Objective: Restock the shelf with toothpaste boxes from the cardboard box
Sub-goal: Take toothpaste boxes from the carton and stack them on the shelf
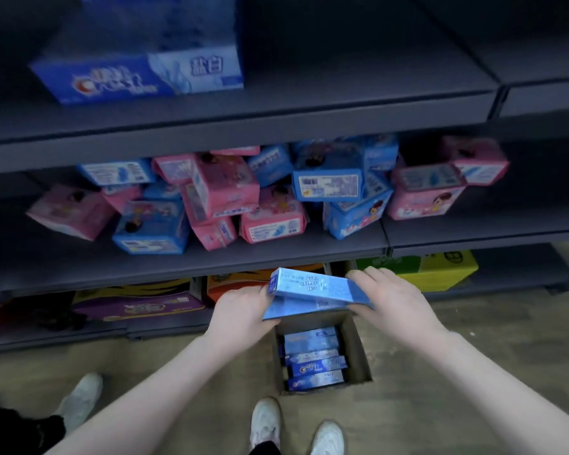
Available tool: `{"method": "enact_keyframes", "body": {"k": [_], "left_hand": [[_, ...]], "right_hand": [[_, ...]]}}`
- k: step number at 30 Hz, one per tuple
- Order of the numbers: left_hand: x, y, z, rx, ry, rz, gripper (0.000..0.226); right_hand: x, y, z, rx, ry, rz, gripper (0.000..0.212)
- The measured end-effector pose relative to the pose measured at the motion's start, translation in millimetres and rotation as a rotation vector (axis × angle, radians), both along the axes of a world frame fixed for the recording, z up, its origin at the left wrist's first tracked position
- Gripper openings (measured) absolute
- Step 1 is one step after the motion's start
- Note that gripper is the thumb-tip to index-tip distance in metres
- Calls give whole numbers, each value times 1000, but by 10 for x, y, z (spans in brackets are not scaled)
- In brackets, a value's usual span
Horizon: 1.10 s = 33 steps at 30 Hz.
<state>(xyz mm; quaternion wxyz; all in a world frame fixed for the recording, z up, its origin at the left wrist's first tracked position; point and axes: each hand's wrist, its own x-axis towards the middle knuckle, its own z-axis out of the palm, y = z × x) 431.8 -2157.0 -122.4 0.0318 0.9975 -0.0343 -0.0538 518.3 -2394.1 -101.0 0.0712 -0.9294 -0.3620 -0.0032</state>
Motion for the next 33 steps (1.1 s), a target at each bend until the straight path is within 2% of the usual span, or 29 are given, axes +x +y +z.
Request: {"method": "enact_keyframes", "body": {"k": [5, 8, 18, 22, 26, 28, 33], "left_hand": [[-23, 24, 498, 37, -10, 41, 44], [-35, 22, 806, -14, -35, 84, 40], [-42, 116, 1523, 8, -143, 93, 56], [-80, 167, 1775, -3, -157, 123, 55], [-110, 204, 2032, -38, -185, 159, 55], [-105, 231, 2156, -45, -203, 164, 53], [-47, 367, 2466, -63, -242, 155, 50]], "right_hand": [[26, 88, 494, 31, -105, 64, 56], [37, 122, 732, 94, -137, 95, 56], [58, 156, 1491, 202, -240, 130, 60], [60, 138, 1815, 224, -223, 138, 61], [73, 166, 2107, 258, -142, 159, 46], [94, 205, 2239, 279, -109, 180, 46], [193, 387, 2475, 284, -167, 205, 50]]}}
